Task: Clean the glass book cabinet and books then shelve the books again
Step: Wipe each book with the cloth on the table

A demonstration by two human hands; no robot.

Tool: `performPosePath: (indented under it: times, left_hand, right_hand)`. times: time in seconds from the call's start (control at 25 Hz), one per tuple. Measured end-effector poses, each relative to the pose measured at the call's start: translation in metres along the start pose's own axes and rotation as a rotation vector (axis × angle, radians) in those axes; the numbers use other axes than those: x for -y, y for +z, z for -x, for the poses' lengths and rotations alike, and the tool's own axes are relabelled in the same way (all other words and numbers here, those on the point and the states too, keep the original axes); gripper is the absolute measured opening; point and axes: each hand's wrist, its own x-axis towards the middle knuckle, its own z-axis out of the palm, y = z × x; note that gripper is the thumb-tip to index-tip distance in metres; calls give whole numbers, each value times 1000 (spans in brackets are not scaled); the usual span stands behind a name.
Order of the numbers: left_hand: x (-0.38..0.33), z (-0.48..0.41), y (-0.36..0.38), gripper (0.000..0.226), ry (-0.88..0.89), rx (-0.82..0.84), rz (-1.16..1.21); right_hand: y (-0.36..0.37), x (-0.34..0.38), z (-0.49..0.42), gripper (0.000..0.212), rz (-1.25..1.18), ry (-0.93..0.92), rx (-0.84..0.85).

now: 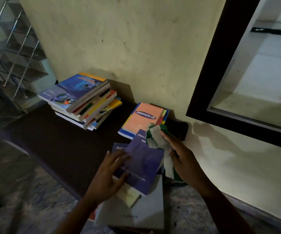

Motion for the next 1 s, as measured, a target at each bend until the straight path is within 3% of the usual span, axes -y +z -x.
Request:
performPosePath:
  times: [0.12,0.28,0.4,0.56,0.68,0.84,1.0]
  left_hand:
    - [22,-68,-4,51,-295,-17,192]
    - [87,-164,22,58,-663,125,24]
    - [116,-201,43,58,-778,191,68]
    - [135,-209,61,82,-877,169,-9]
    - [144,-212,64,71,-863,130,177]
    - [140,-231,29,75,-649,-39,259]
    - [111,-234,-24,33,-365,-126,187]
  right_hand:
    - [-9,-8,-8,50,29,13,-19]
    - [-15,-15,-23,49,99,42,-74]
    - [-15,-24,-34,49,165,52,-149]
    - [-9,-33,-43,47,261,96,-277]
    - [1,-38,-51,42,336,65,-347]
    - [17,-30,-64,43,329,60,-318]
    - [37,-7,-88,43,246,18,-247]
